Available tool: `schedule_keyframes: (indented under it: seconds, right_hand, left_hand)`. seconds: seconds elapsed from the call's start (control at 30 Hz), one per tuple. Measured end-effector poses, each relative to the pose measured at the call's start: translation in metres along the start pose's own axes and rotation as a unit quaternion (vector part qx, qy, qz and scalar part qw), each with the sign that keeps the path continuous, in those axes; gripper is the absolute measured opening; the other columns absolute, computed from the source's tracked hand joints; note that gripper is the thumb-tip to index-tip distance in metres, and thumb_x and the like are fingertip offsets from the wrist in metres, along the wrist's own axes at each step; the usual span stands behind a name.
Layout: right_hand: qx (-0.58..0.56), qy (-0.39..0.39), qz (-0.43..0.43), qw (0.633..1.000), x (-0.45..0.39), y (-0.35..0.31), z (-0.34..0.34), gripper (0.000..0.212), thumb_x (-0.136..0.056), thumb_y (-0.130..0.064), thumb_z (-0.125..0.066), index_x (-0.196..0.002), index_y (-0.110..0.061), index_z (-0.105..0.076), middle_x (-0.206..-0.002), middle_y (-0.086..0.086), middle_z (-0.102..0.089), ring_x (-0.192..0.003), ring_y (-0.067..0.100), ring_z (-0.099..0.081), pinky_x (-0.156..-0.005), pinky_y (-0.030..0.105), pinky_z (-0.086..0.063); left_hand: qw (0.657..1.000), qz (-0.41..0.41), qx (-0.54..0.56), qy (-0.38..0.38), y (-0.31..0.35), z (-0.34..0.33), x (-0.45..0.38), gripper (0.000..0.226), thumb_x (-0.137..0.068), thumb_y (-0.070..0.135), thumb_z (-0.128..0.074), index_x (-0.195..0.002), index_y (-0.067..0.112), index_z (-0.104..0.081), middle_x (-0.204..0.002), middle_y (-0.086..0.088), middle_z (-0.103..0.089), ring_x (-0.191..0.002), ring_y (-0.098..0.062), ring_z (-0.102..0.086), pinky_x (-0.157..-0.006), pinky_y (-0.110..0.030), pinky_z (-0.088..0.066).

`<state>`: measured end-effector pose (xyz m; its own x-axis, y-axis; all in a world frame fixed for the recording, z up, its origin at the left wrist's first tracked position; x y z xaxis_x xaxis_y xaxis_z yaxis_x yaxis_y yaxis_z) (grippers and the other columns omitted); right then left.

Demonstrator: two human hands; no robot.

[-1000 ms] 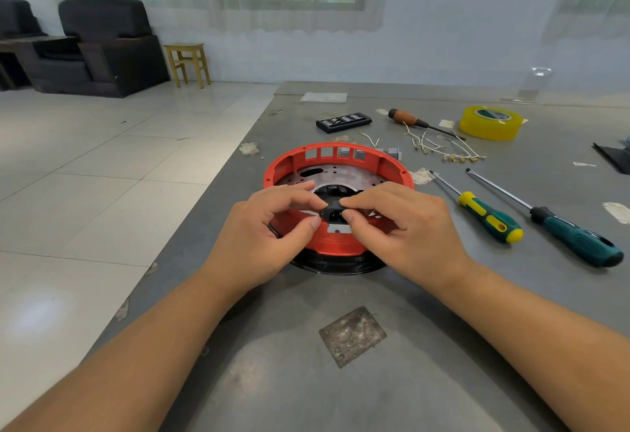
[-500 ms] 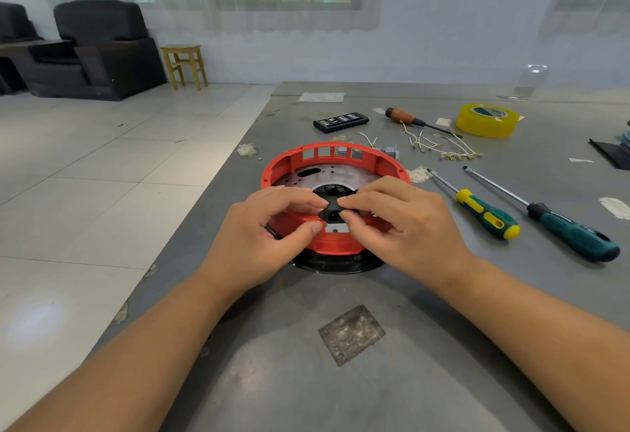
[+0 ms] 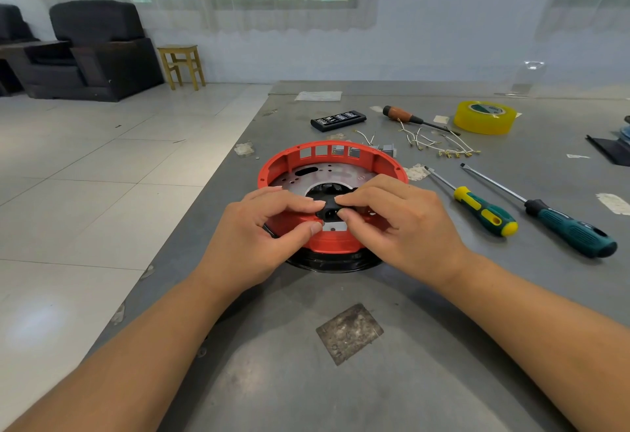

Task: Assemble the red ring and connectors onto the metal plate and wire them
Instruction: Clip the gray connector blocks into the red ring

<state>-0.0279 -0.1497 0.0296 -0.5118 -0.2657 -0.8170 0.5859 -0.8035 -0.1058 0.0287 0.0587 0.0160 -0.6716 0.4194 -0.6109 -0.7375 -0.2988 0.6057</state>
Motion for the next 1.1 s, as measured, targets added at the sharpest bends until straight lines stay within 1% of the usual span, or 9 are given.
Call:
schedule_keyframes:
  seconds: [0.13,0.2,0.37,0.47,0.57,0.67,0.87,0.97,1.1]
  right_hand:
    - [-0.007,0.000,-0.006,1.000,-0.001,-0.001,0.000,0.009,-0.092,-0.013,-0.075,-0.094,-0.006,-0.078,-0.089,0.003,-0.074,-0.079,0.019,-0.070,-0.065,0.040,-0.057]
    - [-0.012,0.004,-0.009,1.000,-0.001,-0.001,-0.001,0.007,-0.091,-0.012,-0.075,-0.089,-0.005,-0.077,-0.087,0.004,-0.073,-0.077,0.022,-0.070,-0.064,0.042,-0.056]
    - [-0.024,-0.012,-0.014,1.000,-0.001,0.001,-0.002,0.008,-0.093,-0.013,-0.075,-0.092,-0.006,-0.077,-0.089,0.003,-0.072,-0.080,0.020,-0.070,-0.067,0.040,-0.056]
    - [-0.049,-0.026,-0.019,0.998,-0.002,0.004,-0.001,0.010,-0.093,-0.015,-0.075,-0.095,-0.005,-0.077,-0.093,0.002,-0.074,-0.085,0.017,-0.070,-0.073,0.034,-0.057]
    - [-0.063,-0.042,-0.025,0.997,-0.002,0.006,0.001,0.010,-0.092,-0.014,-0.077,-0.098,-0.006,-0.078,-0.096,0.000,-0.074,-0.088,0.011,-0.069,-0.078,0.026,-0.056]
    - [-0.067,-0.058,-0.029,0.996,-0.005,0.008,0.004,0.012,-0.092,-0.015,-0.077,-0.101,-0.008,-0.079,-0.097,-0.001,-0.075,-0.090,0.005,-0.068,-0.082,0.020,-0.054]
    - [-0.079,-0.071,-0.032,0.994,-0.009,0.009,0.005,0.010,-0.091,-0.014,-0.079,-0.099,-0.008,-0.079,-0.094,0.000,-0.075,-0.087,0.007,-0.069,-0.080,0.022,-0.055]
    - [-0.089,-0.071,-0.038,0.993,-0.007,0.010,0.004,0.011,-0.091,-0.013,-0.078,-0.100,-0.007,-0.078,-0.094,-0.001,-0.074,-0.087,0.008,-0.068,-0.080,0.022,-0.055]
    - [-0.103,-0.055,-0.051,0.992,-0.001,0.010,0.000,0.008,-0.092,-0.012,-0.077,-0.099,-0.008,-0.077,-0.094,-0.001,-0.074,-0.089,0.009,-0.069,-0.079,0.023,-0.055]
  left_hand:
    - [1.000,-0.003,0.000,0.007,0.002,0.001,0.000,0.024,-0.085,0.030,-0.078,-0.104,0.043,-0.073,-0.105,0.025,-0.074,-0.110,0.005,-0.066,-0.094,-0.006,-0.043]
    - [1.000,-0.006,0.001,0.005,0.002,0.001,0.000,0.024,-0.085,0.029,-0.078,-0.105,0.040,-0.073,-0.105,0.024,-0.074,-0.109,0.003,-0.067,-0.093,-0.007,-0.045]
    - [1.000,0.002,0.001,-0.001,0.002,0.000,0.000,0.023,-0.086,0.028,-0.080,-0.107,0.035,-0.075,-0.108,0.020,-0.074,-0.110,0.003,-0.066,-0.096,-0.008,-0.045]
    - [1.000,0.012,0.002,0.004,0.002,0.000,0.001,0.025,-0.086,0.015,-0.086,-0.105,0.029,-0.077,-0.107,0.017,-0.075,-0.112,0.002,-0.066,-0.102,-0.009,-0.041]
    - [0.999,0.030,0.011,0.006,0.004,0.000,0.001,0.024,-0.084,0.013,-0.085,-0.102,0.028,-0.078,-0.107,0.017,-0.075,-0.113,0.000,-0.066,-0.105,-0.012,-0.040]
    - [0.999,0.038,0.022,0.007,0.006,-0.001,0.001,0.025,-0.084,0.011,-0.085,-0.099,0.029,-0.077,-0.104,0.020,-0.074,-0.111,0.009,-0.064,-0.103,-0.007,-0.038]
    - [0.998,0.053,0.024,0.001,0.005,0.000,0.001,0.026,-0.085,0.012,-0.084,-0.099,0.033,-0.076,-0.104,0.019,-0.074,-0.107,0.007,-0.064,-0.091,-0.003,-0.041]
    - [0.997,0.069,0.029,-0.005,0.002,-0.001,0.000,0.023,-0.086,0.015,-0.084,-0.098,0.033,-0.077,-0.103,0.019,-0.075,-0.106,0.001,-0.066,-0.091,-0.005,-0.043]
    - [0.996,0.083,0.044,-0.008,-0.001,-0.003,0.001,0.018,-0.086,0.014,-0.083,-0.098,0.027,-0.079,-0.102,0.018,-0.075,-0.105,0.003,-0.066,-0.089,-0.005,-0.044]
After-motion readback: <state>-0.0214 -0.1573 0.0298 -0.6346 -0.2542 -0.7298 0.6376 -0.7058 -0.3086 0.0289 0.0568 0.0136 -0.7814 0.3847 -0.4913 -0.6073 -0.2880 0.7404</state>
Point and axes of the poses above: each hand's wrist, its own x-axis away from the middle knuckle, its own z-axis out of the back of the hand, y = z × x, the point moved 3 cm from there along -x, towards the middle knuckle
